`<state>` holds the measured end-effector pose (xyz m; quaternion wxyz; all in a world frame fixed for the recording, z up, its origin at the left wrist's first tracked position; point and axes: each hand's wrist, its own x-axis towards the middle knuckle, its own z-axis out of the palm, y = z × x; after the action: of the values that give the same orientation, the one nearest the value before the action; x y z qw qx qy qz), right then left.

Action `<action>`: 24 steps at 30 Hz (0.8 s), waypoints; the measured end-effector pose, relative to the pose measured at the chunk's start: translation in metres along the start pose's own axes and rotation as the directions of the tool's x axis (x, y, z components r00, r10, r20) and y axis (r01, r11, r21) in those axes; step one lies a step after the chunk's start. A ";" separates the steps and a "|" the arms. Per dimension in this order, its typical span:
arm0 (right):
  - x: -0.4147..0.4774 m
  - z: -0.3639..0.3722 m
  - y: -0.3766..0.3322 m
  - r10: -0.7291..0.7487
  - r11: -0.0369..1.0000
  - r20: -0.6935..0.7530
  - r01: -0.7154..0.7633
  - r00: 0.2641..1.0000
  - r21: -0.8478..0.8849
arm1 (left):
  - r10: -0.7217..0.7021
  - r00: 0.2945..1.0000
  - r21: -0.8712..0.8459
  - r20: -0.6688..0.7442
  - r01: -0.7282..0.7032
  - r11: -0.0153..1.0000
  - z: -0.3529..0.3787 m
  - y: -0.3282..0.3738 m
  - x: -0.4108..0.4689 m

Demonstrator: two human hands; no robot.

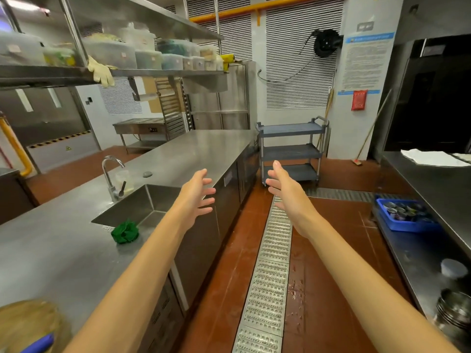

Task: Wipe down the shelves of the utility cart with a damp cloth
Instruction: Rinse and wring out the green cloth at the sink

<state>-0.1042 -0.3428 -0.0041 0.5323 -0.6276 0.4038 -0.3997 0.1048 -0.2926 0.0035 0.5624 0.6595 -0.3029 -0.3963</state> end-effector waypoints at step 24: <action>0.209 0.132 -0.005 -0.033 0.999 -0.152 0.038 0.988 0.030 | 0.057 0.993 -0.006 0.102 -0.057 0.998 -0.080 0.047 0.246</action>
<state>0.0932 -0.4919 0.0004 0.5033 -0.5936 0.4251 -0.4621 0.2993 -0.4688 0.0096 0.5584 0.6286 -0.3493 -0.4136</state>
